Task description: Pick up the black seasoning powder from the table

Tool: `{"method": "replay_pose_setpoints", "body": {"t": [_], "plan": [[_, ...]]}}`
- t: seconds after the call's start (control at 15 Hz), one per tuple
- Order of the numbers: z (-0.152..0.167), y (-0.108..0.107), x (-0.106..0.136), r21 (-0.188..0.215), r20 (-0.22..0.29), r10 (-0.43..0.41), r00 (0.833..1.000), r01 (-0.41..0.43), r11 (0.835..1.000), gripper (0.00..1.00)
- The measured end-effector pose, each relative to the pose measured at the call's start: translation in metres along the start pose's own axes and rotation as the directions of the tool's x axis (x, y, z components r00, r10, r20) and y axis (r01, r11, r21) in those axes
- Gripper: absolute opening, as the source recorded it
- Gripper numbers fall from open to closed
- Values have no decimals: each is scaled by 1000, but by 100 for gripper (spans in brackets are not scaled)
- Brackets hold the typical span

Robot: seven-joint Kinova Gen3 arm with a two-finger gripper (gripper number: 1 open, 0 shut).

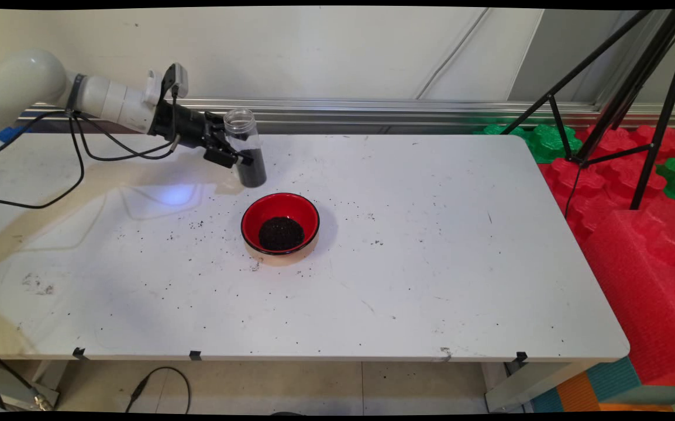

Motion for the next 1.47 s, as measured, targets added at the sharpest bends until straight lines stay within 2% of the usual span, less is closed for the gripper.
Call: {"method": "replay_pose_setpoints", "body": {"t": [1.4, 1.47], "plan": [[18, -5, -10, -10, -79, -31, 996, 31, 999, 100], [19, -4, -10, -11, -83, -32, 996, 32, 999, 0]]}}
